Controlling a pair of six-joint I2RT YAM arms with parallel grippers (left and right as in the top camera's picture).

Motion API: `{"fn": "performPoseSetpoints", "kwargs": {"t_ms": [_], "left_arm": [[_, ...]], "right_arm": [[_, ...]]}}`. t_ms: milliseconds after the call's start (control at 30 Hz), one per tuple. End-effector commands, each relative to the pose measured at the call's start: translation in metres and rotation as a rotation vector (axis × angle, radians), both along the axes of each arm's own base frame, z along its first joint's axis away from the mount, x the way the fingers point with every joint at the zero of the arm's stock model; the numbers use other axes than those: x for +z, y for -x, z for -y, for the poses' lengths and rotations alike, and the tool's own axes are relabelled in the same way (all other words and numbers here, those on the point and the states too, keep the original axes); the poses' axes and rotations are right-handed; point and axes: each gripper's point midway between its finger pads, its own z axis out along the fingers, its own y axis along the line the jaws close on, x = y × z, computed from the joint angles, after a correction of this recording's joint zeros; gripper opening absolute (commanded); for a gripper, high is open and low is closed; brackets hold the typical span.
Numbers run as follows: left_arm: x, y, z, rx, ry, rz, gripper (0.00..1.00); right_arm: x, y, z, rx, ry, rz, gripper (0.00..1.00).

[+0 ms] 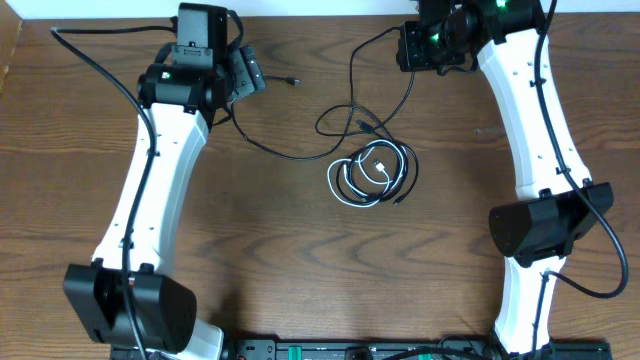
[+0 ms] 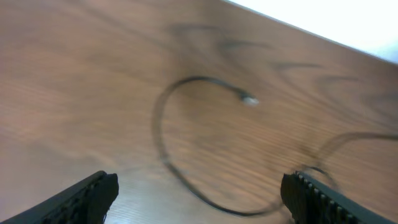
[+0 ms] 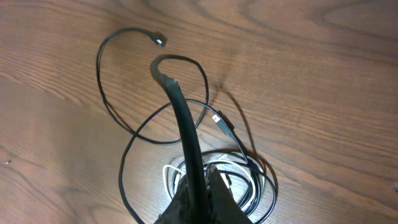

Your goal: Untangle cables

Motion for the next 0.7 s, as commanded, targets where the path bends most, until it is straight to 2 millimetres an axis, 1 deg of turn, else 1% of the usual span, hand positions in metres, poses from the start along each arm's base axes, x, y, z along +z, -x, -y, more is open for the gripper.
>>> {"fn": "performPoseSetpoints", "kwargs": {"t_ms": [0,100,167,300,333,400,500,667], "left_arm": [[0.03,0.011,0.057,-0.308,0.196,0.06,0.9],[0.03,0.024,0.089,-0.508,0.266,0.06,0.89],[0.025,0.033,0.103,-0.629,0.239,0.061,0.89],[0.003,0.052,0.13,-0.839,0.135,0.06,0.89],[-0.004,0.054,0.135,-0.867,0.114,0.056,0.89],[-0.017,0.056,0.14,-0.912,0.066,0.048,0.9],[-0.046,0.059,0.144,-0.99,-0.001,0.015,0.9],[-0.08,0.061,0.144,-1.051,-0.02,-0.042,0.9]], "right_arm": [[-0.005,0.0,0.0,0.007,0.01,-0.005,0.01],[-0.006,0.0,0.0,0.002,0.0,-0.014,0.01],[-0.005,0.001,-0.003,0.012,-0.016,-0.018,0.01],[-0.003,0.001,-0.007,0.026,-0.041,-0.018,0.01],[-0.003,0.001,-0.007,0.026,-0.04,-0.018,0.01],[-0.003,0.002,-0.007,0.026,-0.04,-0.021,0.01],[-0.004,0.003,-0.006,0.036,-0.04,-0.024,0.01],[-0.005,0.006,-0.005,0.042,-0.035,-0.032,0.01]]}}
